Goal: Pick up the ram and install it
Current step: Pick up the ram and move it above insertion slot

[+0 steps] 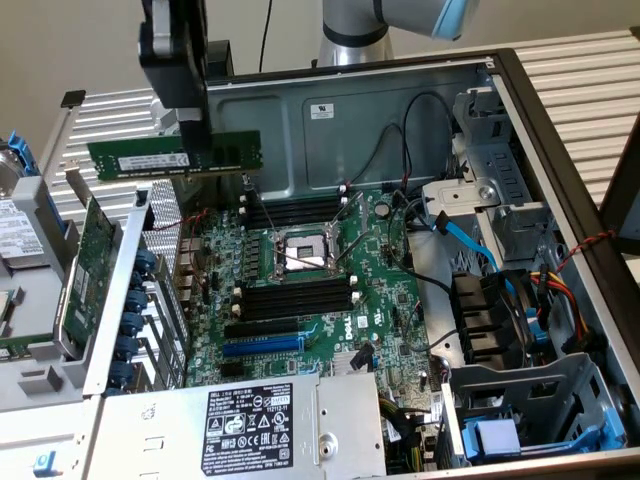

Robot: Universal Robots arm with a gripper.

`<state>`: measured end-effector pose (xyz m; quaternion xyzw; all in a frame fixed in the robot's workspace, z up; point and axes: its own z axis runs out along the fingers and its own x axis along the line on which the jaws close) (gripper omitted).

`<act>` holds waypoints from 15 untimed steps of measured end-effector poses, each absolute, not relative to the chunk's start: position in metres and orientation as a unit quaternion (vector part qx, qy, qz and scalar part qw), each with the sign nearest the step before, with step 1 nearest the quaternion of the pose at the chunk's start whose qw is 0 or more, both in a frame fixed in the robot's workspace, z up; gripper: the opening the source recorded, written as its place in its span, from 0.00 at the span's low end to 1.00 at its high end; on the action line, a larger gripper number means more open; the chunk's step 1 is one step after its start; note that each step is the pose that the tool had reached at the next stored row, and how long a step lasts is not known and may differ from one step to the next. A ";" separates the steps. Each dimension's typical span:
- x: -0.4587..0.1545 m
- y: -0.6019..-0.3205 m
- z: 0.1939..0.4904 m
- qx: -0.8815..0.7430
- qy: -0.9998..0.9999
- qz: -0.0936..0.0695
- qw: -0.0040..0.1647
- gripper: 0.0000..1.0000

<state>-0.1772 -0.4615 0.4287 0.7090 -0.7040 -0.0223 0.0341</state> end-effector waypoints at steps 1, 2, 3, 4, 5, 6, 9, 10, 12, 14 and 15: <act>-0.173 -0.461 0.428 0.709 -0.704 -0.022 0.034 0.12; -0.168 -0.461 0.428 0.709 -0.704 -0.022 0.034 0.12; -0.164 -0.461 0.428 0.709 -0.704 -0.023 0.034 0.12; -0.159 -0.460 0.427 0.709 -0.704 -0.023 0.034 0.12; -0.154 -0.459 0.426 0.709 -0.704 -0.023 0.034 0.12; -0.151 -0.457 0.425 0.709 -0.704 -0.023 0.034 0.12; -0.143 -0.449 0.421 0.709 -0.704 -0.023 0.034 0.12; -0.140 -0.445 0.419 0.709 -0.704 -0.023 0.034 0.12; -0.137 -0.438 0.417 0.709 -0.704 -0.023 0.034 0.12; -0.136 -0.430 0.417 0.709 -0.704 -0.023 0.034 0.12; -0.136 -0.426 0.417 0.709 -0.704 -0.023 0.034 0.12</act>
